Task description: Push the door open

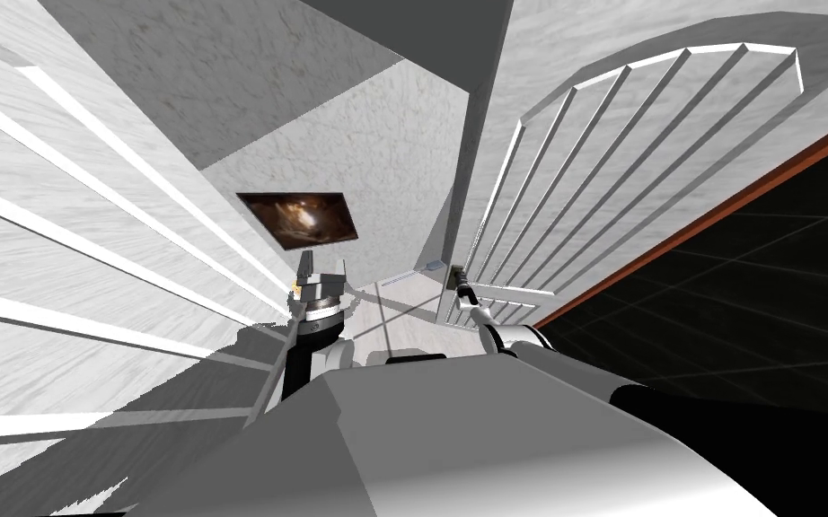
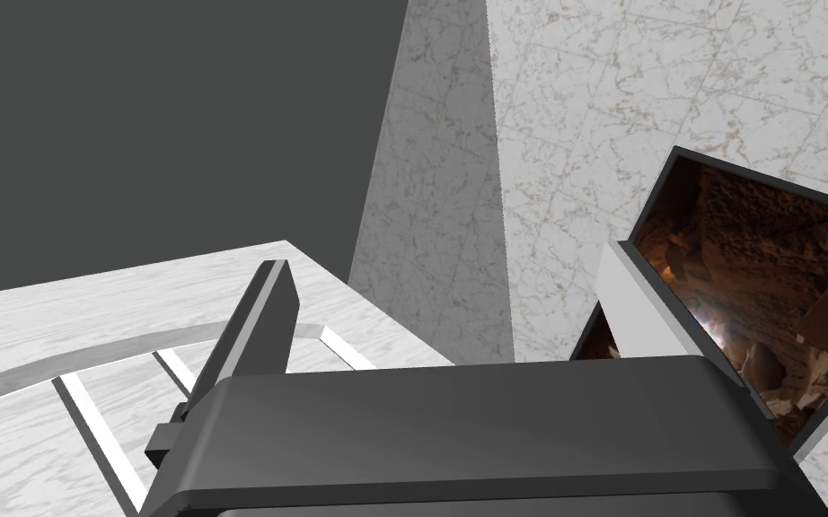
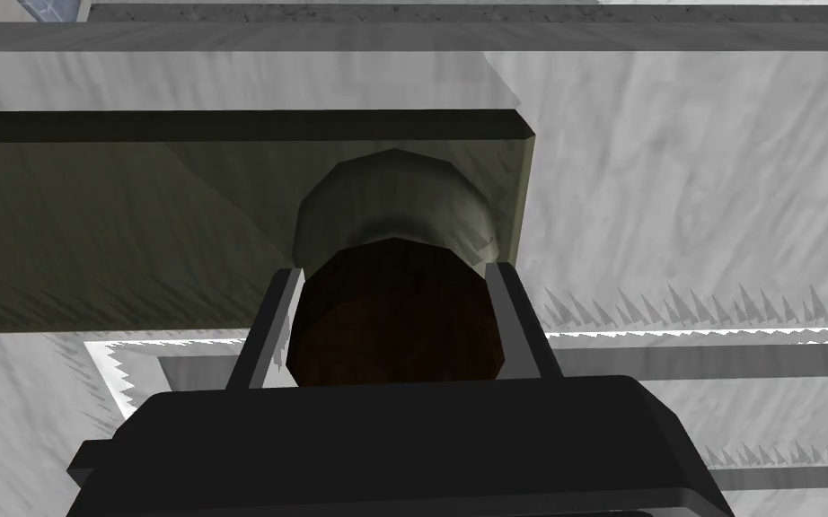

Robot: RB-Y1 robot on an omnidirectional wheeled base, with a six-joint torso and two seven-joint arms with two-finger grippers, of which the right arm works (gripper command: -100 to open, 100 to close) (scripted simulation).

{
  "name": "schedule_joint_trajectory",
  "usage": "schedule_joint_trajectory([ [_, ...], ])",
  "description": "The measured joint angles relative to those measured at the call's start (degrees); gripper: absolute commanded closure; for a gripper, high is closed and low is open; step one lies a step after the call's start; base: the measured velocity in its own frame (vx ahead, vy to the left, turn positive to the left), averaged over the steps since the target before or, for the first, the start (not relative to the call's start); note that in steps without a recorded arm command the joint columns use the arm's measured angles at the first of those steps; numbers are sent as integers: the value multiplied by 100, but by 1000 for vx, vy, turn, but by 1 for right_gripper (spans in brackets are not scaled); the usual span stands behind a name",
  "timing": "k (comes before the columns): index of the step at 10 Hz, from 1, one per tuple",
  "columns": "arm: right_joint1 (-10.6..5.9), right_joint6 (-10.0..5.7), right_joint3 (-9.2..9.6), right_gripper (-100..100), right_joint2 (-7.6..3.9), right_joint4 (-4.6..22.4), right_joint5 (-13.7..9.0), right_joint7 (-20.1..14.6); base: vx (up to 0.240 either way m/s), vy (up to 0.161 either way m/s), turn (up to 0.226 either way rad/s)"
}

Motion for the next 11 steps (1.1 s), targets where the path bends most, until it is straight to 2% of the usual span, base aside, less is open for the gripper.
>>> schedule_joint_trajectory([
  [1, -180, -184, -2, 100, -66, 347, -4, -40, 8, -15, 14],
  [2, -140, -173, -17, 100, -49, 247, -8, -26, 125, 68, -30],
  [3, -150, -162, -38, 100, -100, 333, -21, -39, 182, 100, -94],
  [4, -9, -71, -105, 100, -63, 127, -48, 21, 180, 72, -93],
  [5, 240, 173, -172, 100, -11, -347, -77, 111, 114, 66, -39],
  [7, -44, -84, -187, 100, -169, 124, -94, 39, 94, 45, -17],
  [8, -196, -218, -233, 100, -221, 466, -115, 38, 145, 77, -55],
  [9, -135, -197, -275, 100, -221, 395, -132, 70, 57, 31, -18],
  [10, -36, -98, -294, 100, -217, 191, -141, 90, 101, 64, -37],
  [11, 149, 73, -348, 100, -182, -150, -164, 145, 114, 80, -64],
])
